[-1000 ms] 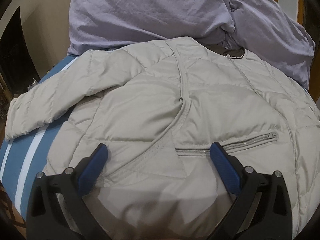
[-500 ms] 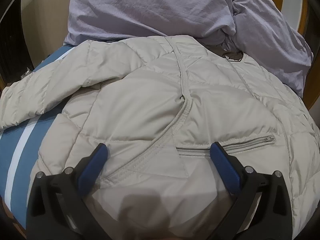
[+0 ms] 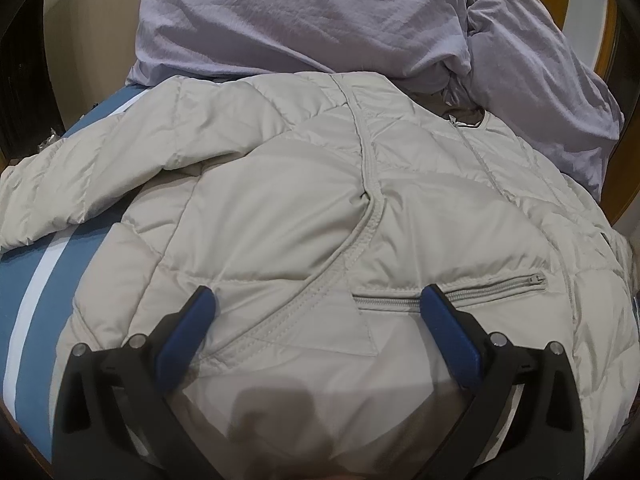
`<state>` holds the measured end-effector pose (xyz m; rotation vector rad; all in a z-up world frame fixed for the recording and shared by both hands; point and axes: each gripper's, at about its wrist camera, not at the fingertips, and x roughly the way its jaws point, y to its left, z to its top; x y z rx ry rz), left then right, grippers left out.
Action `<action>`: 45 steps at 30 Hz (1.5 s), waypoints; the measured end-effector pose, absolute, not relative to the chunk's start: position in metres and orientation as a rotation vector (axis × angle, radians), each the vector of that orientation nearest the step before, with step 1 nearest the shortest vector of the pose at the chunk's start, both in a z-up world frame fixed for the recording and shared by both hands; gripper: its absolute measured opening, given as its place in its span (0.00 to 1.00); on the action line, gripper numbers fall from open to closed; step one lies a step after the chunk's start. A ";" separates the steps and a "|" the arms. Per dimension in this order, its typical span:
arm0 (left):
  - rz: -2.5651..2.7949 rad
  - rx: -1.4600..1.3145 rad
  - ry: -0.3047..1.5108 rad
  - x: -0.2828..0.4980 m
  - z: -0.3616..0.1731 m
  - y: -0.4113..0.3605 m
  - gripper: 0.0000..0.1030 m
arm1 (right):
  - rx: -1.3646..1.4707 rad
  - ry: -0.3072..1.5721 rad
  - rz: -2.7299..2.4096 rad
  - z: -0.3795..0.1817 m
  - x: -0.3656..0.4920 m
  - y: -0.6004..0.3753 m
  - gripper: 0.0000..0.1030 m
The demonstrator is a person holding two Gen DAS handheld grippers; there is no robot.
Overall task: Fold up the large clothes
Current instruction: 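Carry the sleeve across the jacket body and release it with the right gripper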
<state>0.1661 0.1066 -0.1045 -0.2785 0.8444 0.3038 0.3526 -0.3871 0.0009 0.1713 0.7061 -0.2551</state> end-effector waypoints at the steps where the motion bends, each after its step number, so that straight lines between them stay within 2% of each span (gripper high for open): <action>1: 0.302 -0.282 0.843 0.166 -0.104 0.107 0.98 | 0.155 0.705 -0.232 0.003 0.355 -0.375 0.20; 10: 0.290 -0.304 0.834 0.164 -0.105 0.110 0.98 | -0.026 0.770 0.026 -0.011 0.383 -0.212 0.19; 19: 0.284 -0.310 0.831 0.163 -0.105 0.111 0.98 | -0.056 0.857 0.267 -0.034 0.375 -0.097 0.19; 29: 0.276 -0.319 0.827 0.162 -0.105 0.112 0.98 | -0.045 0.874 0.425 -0.038 0.354 -0.022 0.19; 36: 0.271 -0.326 0.823 0.162 -0.105 0.112 0.98 | -0.083 0.967 0.451 -0.070 0.357 -0.010 0.21; 38: 0.272 -0.325 0.824 0.161 -0.105 0.112 0.98 | -0.102 0.964 0.466 -0.066 0.353 -0.010 0.29; 40: 0.272 -0.325 0.824 0.161 -0.105 0.112 0.98 | -0.086 0.972 0.508 -0.057 0.350 -0.012 0.43; 41: 0.272 -0.325 0.824 0.161 -0.105 0.113 0.98 | -0.072 0.955 0.527 -0.049 0.348 -0.015 0.46; 43: 0.272 -0.325 0.823 0.161 -0.105 0.112 0.98 | -0.061 0.893 0.521 -0.035 0.345 -0.022 0.61; 45: 0.272 -0.325 0.824 0.161 -0.105 0.112 0.98 | -0.072 0.807 0.455 -0.024 0.346 -0.032 0.69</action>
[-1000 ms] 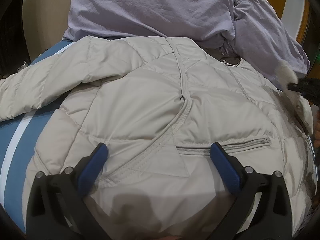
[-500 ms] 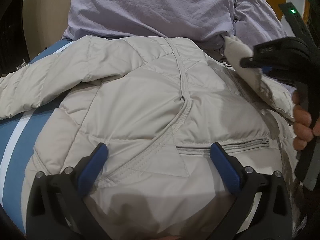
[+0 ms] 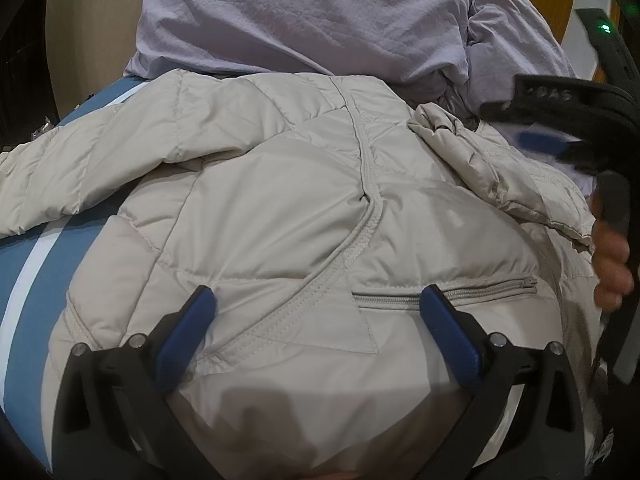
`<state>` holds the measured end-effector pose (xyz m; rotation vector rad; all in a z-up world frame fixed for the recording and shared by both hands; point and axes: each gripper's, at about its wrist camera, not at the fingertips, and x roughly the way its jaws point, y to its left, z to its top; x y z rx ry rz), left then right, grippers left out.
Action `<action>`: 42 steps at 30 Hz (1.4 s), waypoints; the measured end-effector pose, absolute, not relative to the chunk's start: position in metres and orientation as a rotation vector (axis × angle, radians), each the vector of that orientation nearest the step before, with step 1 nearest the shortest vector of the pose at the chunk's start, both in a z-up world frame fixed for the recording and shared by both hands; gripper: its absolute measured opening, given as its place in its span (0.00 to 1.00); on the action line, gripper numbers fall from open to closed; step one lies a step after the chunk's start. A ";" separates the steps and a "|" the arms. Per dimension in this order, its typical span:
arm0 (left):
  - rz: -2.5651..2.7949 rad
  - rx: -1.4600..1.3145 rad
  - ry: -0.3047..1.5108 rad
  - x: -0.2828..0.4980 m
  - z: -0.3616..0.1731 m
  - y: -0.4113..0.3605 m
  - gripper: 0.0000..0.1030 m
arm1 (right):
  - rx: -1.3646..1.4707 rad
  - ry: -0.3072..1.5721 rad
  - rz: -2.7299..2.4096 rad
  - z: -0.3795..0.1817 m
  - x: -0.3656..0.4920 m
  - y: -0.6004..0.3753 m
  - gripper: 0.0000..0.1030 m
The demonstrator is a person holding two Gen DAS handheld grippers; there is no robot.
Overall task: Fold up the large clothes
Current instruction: 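Carry the sleeve across the jacket body and release it with the right gripper, then grasp the other jacket sleeve with the left gripper and lift it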
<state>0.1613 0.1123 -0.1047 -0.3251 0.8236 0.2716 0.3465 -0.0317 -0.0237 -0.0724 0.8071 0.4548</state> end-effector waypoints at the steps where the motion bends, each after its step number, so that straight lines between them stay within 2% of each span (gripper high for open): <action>1: 0.272 -0.325 0.824 0.161 -0.105 0.112 0.98 | -0.081 0.781 0.390 -0.023 0.351 -0.039 0.72; 5: 0.272 -0.325 0.824 0.161 -0.105 0.112 0.98 | -0.051 0.839 0.241 -0.042 0.371 -0.059 0.72; 8: 0.272 -0.325 0.824 0.161 -0.105 0.112 0.98 | -0.024 0.913 0.212 -0.065 0.380 -0.065 0.78; 12: 0.272 -0.325 0.824 0.161 -0.104 0.112 0.98 | -0.076 0.921 0.213 -0.083 0.378 -0.051 0.93; 18: 0.269 -0.329 0.820 0.161 -0.104 0.113 0.98 | -0.194 0.898 0.176 -0.101 0.372 -0.031 0.99; 32: 0.252 -0.378 0.809 0.151 -0.096 0.121 0.98 | -0.119 0.905 0.226 -0.101 0.380 -0.038 0.99; 42: 0.480 -0.412 0.745 0.105 -0.065 0.202 0.98 | -0.082 0.904 0.248 -0.100 0.380 -0.040 0.99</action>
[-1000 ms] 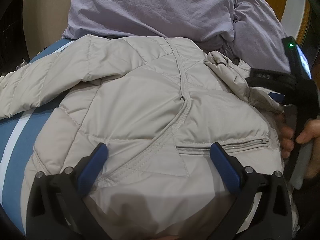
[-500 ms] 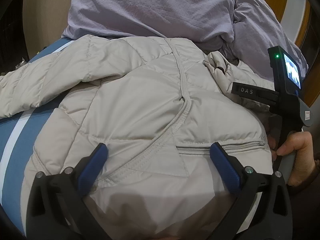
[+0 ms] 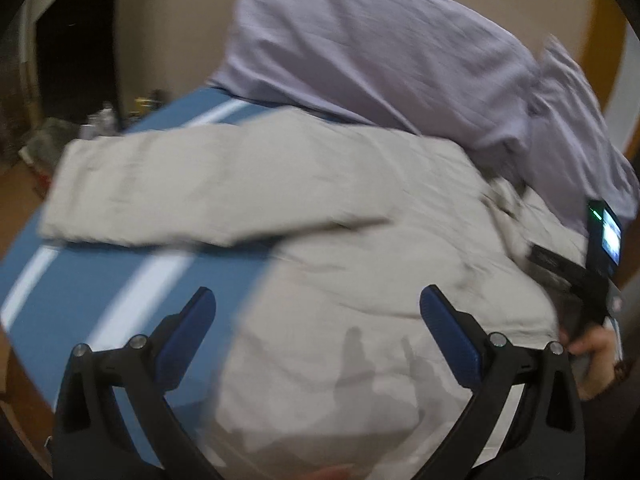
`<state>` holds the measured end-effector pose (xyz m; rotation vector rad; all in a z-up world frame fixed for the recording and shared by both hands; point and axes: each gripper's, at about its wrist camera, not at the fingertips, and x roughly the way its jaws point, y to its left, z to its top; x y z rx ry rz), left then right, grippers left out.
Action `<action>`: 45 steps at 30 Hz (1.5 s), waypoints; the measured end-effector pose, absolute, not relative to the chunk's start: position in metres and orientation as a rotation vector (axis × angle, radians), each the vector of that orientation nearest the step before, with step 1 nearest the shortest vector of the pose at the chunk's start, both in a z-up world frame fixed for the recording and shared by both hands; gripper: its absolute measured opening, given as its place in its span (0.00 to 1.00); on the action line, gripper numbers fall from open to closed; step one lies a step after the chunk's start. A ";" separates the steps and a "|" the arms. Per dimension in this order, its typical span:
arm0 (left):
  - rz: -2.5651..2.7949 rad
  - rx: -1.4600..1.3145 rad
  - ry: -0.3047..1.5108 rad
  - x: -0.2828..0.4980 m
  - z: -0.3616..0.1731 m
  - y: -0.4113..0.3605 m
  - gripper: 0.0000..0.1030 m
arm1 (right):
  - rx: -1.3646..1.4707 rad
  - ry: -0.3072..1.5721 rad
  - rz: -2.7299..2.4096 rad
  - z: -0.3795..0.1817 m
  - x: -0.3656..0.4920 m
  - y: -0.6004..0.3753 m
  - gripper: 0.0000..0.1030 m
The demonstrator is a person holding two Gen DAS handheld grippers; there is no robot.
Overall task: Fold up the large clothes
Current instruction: 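Grasp the other jacket sleeve with the left gripper and lift it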
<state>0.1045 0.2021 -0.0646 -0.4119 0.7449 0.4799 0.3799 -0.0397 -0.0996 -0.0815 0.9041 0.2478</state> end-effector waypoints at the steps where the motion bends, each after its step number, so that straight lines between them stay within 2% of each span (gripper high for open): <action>1: 0.505 -0.408 0.749 0.101 -0.064 0.212 0.98 | -0.078 0.904 0.250 -0.099 0.380 -0.040 0.99; 7: 0.685 -0.379 0.800 0.083 -0.065 0.283 0.98 | -0.060 0.903 0.259 -0.098 0.379 -0.040 0.99; 15: 0.847 -0.511 0.819 0.057 -0.081 0.381 0.98 | -0.056 0.904 0.259 -0.098 0.379 -0.041 0.99; 27: 0.840 -0.544 0.832 0.056 -0.102 0.405 0.94 | -0.053 0.906 0.261 -0.099 0.380 -0.041 0.99; 30: 0.835 -0.541 0.826 0.056 -0.101 0.404 0.84 | -0.052 0.906 0.262 -0.099 0.380 -0.042 0.99; 32: 0.818 -0.536 0.825 0.058 -0.098 0.402 0.64 | -0.052 0.906 0.263 -0.099 0.380 -0.042 0.99; 33: 0.808 -0.539 0.825 0.060 -0.098 0.401 0.60 | -0.052 0.906 0.264 -0.099 0.380 -0.042 0.99; 35: 0.792 -0.545 0.823 0.062 -0.098 0.400 0.44 | -0.051 0.907 0.264 -0.099 0.380 -0.042 0.99; 38: 0.776 -0.555 0.812 0.063 -0.096 0.396 0.30 | -0.049 0.907 0.264 -0.099 0.380 -0.041 0.99; 45: 0.793 -0.504 0.767 0.071 -0.073 0.378 0.25 | -0.043 0.906 0.267 -0.098 0.379 -0.042 0.99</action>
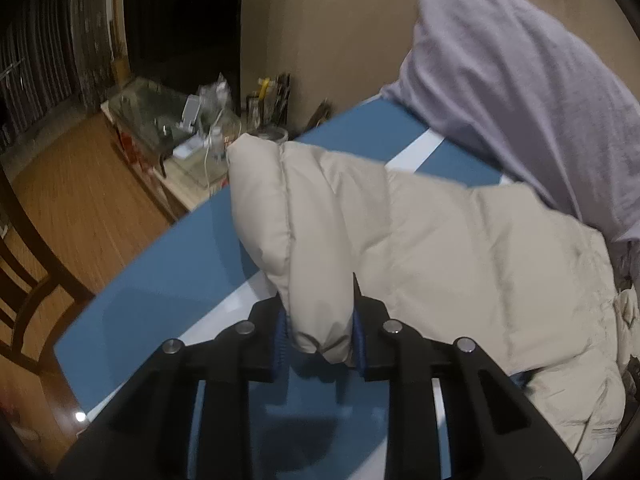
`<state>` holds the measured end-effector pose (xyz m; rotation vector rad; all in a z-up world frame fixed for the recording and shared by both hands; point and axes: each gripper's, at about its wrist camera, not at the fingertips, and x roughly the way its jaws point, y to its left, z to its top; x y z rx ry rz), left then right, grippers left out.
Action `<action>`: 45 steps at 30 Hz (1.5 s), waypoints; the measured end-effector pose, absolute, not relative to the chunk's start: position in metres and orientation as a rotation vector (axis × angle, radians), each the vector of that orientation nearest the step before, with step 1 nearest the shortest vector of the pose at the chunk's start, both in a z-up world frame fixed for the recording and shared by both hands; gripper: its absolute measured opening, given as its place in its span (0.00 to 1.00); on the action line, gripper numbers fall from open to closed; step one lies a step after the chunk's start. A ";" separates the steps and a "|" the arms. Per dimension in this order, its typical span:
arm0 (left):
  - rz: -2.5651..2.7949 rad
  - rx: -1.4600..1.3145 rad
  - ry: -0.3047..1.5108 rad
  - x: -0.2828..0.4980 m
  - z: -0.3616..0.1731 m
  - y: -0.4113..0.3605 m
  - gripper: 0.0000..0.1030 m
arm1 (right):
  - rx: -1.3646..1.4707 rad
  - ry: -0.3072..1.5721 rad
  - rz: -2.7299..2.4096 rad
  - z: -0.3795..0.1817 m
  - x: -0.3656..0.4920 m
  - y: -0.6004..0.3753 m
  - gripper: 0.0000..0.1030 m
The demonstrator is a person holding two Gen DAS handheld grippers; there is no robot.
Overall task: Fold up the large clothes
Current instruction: 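Grasp the other jacket sleeve with the left gripper and lift it, then fold the sleeve over the jacket body and open the left gripper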
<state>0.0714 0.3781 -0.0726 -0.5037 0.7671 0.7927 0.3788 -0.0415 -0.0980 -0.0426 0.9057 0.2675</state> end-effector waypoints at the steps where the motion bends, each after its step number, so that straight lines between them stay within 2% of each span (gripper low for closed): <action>1: 0.786 -0.487 0.743 0.074 -0.063 0.372 0.25 | -0.040 0.905 0.269 -0.098 0.379 -0.042 0.99; 12: 0.585 -0.346 0.572 0.119 0.034 0.279 0.24 | -0.042 0.924 0.304 -0.086 0.371 -0.043 0.99; 22: 0.364 -0.253 0.539 0.179 0.063 0.159 0.23 | -0.047 0.931 0.372 -0.054 0.346 -0.088 0.99; 30: 0.182 -0.214 0.587 0.231 0.050 0.066 0.23 | -0.115 0.819 0.292 -0.043 0.330 -0.138 0.99; 40: 0.151 -0.105 0.781 0.288 -0.024 -0.007 0.23 | -0.102 0.764 0.258 -0.057 0.330 -0.175 0.99; 42: 0.158 -0.077 0.810 0.291 -0.032 -0.012 0.25 | -0.080 0.772 0.263 -0.060 0.333 -0.178 0.99; 45: 0.135 -0.069 0.820 0.290 -0.031 -0.015 0.34 | -0.049 0.783 0.266 -0.064 0.335 -0.182 0.99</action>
